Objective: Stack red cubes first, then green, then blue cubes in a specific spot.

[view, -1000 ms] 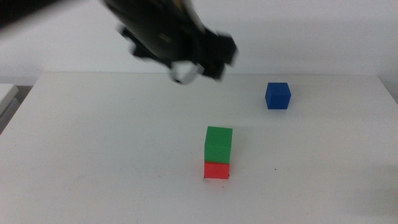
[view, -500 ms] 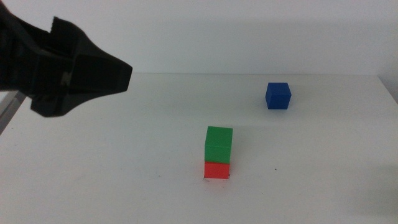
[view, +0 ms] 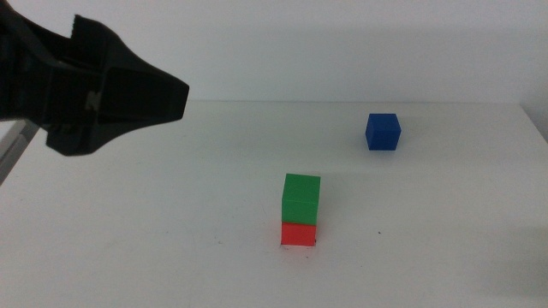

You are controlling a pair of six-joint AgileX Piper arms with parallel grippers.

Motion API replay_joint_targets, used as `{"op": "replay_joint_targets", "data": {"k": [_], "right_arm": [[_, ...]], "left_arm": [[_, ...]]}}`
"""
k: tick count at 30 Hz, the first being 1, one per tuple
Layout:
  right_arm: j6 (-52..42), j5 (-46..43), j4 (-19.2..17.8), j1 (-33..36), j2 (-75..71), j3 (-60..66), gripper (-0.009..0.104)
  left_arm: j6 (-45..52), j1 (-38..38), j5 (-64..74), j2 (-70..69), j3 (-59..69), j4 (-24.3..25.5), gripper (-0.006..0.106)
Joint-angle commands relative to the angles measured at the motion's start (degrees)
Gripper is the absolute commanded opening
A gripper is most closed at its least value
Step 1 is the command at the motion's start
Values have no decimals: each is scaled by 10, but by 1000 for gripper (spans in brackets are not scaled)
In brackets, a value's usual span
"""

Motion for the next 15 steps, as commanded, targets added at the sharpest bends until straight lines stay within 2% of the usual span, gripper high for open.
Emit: {"op": "replay_joint_targets", "data": {"k": [1, 12, 15], "right_arm": [[-4, -5, -7, -1, -2, 2, 93], [-4, -5, -7, -1, -2, 2, 93], [5, -59, -8, -1, -2, 2, 93]], "left_arm": [[0, -1, -16, -2, 2, 0, 94], [2, -1, -35, -2, 2, 0, 94], [2, -1, -35, -2, 2, 0, 94]]}}
